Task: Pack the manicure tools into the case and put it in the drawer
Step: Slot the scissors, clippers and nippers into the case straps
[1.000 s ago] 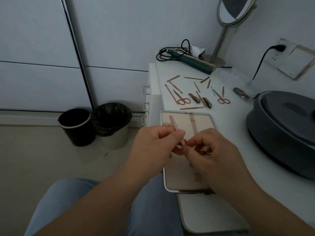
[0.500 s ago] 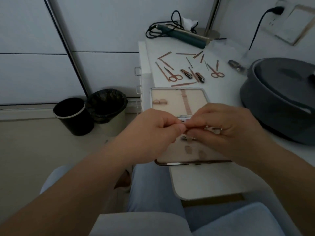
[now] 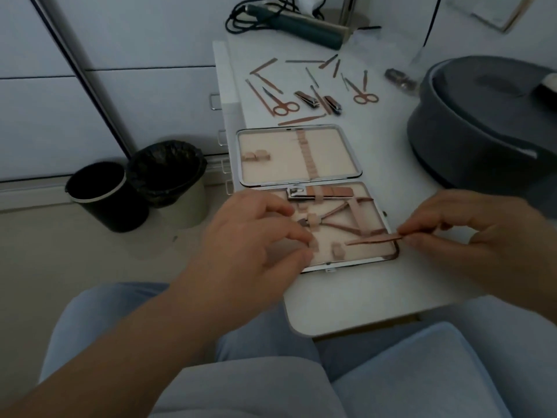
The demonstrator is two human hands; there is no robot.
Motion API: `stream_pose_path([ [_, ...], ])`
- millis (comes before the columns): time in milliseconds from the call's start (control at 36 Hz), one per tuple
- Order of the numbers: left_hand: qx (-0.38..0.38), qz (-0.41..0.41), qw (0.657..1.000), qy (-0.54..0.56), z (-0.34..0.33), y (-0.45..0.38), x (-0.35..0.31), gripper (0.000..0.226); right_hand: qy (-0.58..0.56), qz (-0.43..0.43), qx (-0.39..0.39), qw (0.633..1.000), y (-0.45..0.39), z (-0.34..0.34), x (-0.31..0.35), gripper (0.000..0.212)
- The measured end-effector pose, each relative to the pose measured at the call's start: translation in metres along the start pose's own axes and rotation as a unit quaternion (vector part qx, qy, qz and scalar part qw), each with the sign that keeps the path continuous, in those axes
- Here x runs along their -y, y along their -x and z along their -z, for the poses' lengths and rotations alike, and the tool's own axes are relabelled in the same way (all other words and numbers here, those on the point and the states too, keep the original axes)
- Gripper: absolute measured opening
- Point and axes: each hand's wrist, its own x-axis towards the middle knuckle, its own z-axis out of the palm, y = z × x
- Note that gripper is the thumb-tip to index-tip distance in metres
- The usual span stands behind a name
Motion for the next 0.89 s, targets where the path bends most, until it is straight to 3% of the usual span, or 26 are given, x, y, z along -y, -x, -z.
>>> stream_pose_path([
  [361,-0.068,0.015,0.997,0.020,-0.012,0.006,-0.004,0.024,0.050,0.019,0.053,0.997,-0.012,-0.007,0.008,0.014],
  [472,-0.074,0.015,0.997,0.025,-0.014,0.006,-0.003,0.025,0.030,0.025,0.055,0.998,-0.017,-0.013,0.010,0.014],
  [667,-0.081,0.015,0.996,0.032,-0.018,0.007,-0.003,0.022,-0.060,-0.034,0.128,0.989,-0.027,-0.005,0.009,0.013],
  [778,-0.084,0.005,0.996,0.039,-0.019,0.008,-0.002,0.021,0.002,-0.010,0.149,0.989,-0.029,-0.004,0.013,0.008],
  [889,-0.065,-0.005,0.997,0.049,-0.018,0.009,-0.003,0.021,0.059,0.024,0.163,0.985,-0.028,-0.003,0.017,0.017],
])
